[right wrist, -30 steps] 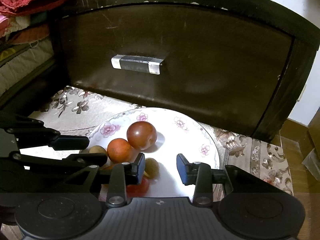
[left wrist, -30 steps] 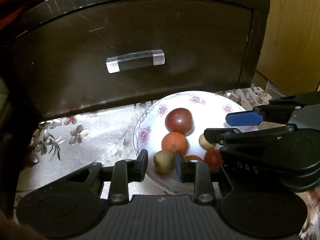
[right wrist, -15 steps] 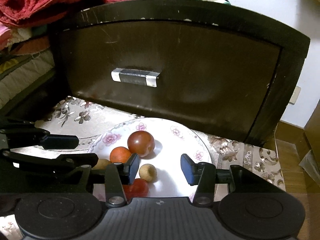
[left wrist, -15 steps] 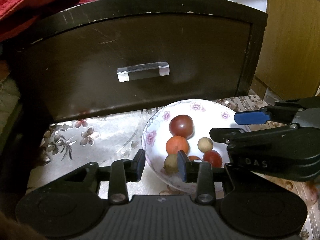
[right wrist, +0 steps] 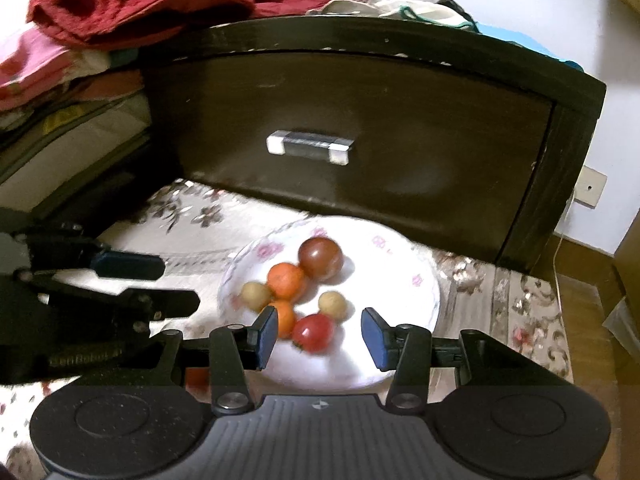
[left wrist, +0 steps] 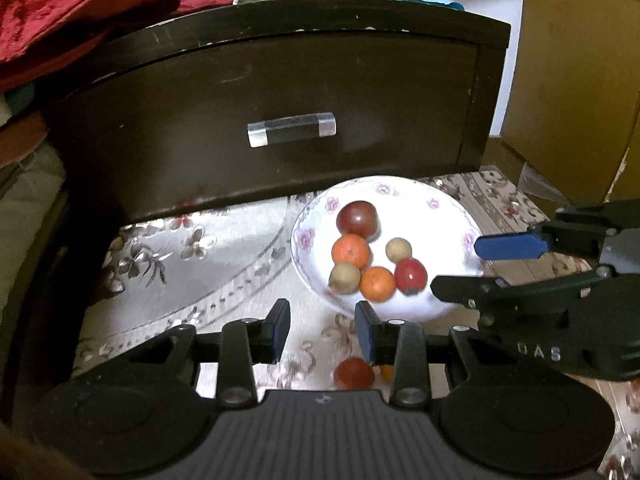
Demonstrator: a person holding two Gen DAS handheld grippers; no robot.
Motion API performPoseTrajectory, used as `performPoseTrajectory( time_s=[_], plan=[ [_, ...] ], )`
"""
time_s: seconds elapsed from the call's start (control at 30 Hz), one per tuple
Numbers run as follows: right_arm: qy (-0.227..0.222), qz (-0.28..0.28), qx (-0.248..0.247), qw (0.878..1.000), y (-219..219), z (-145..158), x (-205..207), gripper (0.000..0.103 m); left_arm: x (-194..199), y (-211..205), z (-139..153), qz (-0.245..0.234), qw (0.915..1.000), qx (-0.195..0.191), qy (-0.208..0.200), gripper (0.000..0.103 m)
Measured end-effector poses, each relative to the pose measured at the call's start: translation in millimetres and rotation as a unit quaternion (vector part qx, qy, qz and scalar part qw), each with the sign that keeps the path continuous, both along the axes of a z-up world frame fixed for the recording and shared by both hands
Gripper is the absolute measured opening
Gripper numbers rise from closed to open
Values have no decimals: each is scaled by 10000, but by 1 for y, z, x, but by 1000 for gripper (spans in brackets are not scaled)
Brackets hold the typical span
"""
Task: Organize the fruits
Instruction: 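Withdraw both grippers toward the last red tomato and tangerine, then grasp the tangerine with the right gripper while the left gripper grasps the red tomato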
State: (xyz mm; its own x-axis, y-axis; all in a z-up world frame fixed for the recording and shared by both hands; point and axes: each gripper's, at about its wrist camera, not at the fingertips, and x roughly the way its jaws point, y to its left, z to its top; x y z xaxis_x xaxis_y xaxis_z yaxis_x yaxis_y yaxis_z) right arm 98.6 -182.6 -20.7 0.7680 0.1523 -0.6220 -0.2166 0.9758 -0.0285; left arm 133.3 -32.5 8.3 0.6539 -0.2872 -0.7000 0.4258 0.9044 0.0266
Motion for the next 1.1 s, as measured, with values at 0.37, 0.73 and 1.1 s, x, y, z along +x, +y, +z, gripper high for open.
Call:
performPoseTrajectory(
  time_s=[0.37,0.73,1.1],
  plan=[
    [359,525,-166,9978,22,-16,-20,42,-21,15,-8,-59,9994,186,284,42],
    [734,881,-169,9933,38,-35,-4,42,-14,18,-16,-116,9989,90,450,42],
    [959,821,-161,9919,31,-43,4,27,-5,8,-29,-337,9974,82,625,42]
  ],
)
